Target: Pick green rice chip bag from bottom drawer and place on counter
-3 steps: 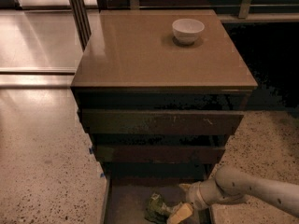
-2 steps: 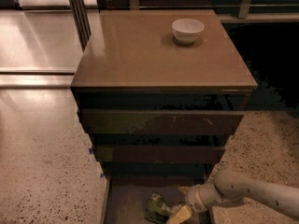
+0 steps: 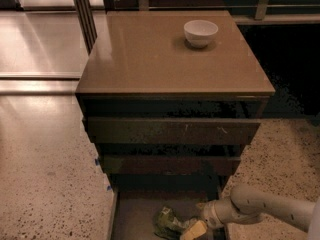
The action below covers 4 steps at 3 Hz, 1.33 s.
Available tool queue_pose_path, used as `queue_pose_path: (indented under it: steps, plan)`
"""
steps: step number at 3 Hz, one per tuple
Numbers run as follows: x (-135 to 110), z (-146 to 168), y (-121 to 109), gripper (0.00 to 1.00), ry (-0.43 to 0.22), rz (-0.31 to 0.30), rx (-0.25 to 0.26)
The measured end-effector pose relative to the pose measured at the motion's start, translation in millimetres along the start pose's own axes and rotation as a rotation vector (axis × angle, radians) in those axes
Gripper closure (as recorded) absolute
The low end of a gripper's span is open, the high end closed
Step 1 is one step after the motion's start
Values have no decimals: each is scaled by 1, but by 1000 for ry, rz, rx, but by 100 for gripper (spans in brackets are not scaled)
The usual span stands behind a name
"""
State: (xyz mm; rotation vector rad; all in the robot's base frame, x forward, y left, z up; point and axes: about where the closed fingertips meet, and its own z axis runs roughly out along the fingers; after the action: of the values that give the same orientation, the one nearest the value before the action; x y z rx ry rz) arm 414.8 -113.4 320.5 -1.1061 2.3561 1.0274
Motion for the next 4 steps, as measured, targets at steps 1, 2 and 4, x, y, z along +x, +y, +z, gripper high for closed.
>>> queue_pose_path:
  steps: [1, 2, 4]
  plan:
    - [26, 29, -43, 0, 3, 21, -23]
    - [39, 48, -87, 0, -15, 46, -8]
    - [51, 78, -141, 0, -9, 91, 30]
